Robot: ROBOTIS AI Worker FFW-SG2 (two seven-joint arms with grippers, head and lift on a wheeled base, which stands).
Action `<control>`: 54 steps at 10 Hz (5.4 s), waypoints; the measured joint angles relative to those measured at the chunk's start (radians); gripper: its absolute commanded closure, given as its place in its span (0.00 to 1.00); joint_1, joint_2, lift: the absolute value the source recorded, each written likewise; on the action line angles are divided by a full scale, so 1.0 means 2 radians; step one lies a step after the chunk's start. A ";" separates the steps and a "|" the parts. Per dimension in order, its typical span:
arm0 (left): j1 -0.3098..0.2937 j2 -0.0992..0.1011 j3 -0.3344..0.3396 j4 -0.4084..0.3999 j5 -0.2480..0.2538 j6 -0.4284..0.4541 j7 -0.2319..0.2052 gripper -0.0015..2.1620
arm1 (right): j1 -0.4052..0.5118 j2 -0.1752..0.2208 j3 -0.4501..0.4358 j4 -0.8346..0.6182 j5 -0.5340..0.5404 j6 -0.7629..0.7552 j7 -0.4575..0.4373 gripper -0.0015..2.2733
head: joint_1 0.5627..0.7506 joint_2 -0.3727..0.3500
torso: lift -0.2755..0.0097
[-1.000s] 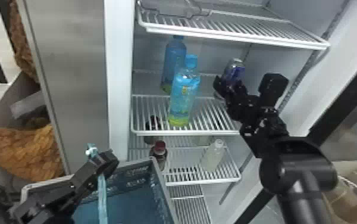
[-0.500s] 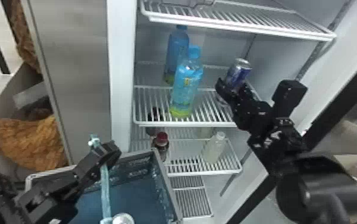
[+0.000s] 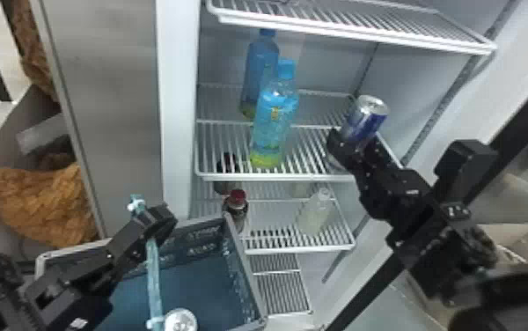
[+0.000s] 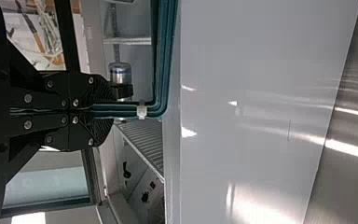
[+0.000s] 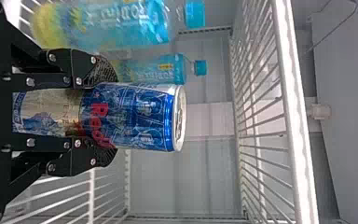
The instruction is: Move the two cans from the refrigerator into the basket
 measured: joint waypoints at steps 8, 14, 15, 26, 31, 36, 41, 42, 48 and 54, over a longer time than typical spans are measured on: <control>-0.001 0.000 -0.003 0.000 0.002 -0.001 0.000 0.56 | 0.082 0.002 0.053 -0.065 -0.059 0.033 0.030 0.56 | 0.70 0.30 | 0.84; -0.002 -0.001 -0.005 0.000 0.002 -0.001 0.000 0.56 | 0.080 -0.001 0.135 -0.038 -0.096 0.045 0.047 0.56 | 0.70 0.46 | 0.84; -0.002 -0.001 -0.005 0.000 0.002 -0.001 0.000 0.56 | 0.074 -0.001 0.145 -0.027 -0.095 0.047 0.053 0.56 | 0.70 0.48 | 0.84; -0.001 0.000 -0.005 0.000 0.003 -0.002 0.000 0.56 | 0.034 0.003 0.182 0.041 -0.067 0.040 0.099 0.07 | 0.70 0.56 | 0.84; 0.008 0.000 -0.003 0.000 0.005 -0.004 0.000 0.56 | 0.085 0.030 0.088 0.034 -0.019 -0.043 0.129 0.07 | 0.70 0.38 | 0.84; 0.023 0.001 0.003 0.000 0.005 -0.005 0.000 0.56 | 0.175 0.057 -0.040 -0.005 0.024 -0.098 0.151 0.07 | 0.70 0.14 | 0.84; 0.031 -0.001 0.011 0.000 0.005 -0.011 -0.004 0.56 | 0.269 0.073 -0.070 -0.022 0.018 -0.175 0.167 0.07 | 0.70 0.09 | 0.84; 0.033 -0.001 0.014 0.000 0.005 -0.011 -0.005 0.56 | 0.292 0.077 -0.071 -0.023 0.013 -0.198 0.169 0.07 | 0.70 0.08 | 0.84; 0.047 -0.007 0.032 -0.009 0.009 -0.010 -0.005 0.56 | 0.382 0.083 -0.079 -0.035 -0.002 -0.272 0.170 0.07 | 0.70 0.06 | 0.84; 0.047 -0.008 0.037 -0.014 0.007 -0.006 -0.005 0.56 | 0.389 0.089 -0.088 -0.034 -0.004 -0.293 0.170 0.07 | 0.70 0.04 | 0.84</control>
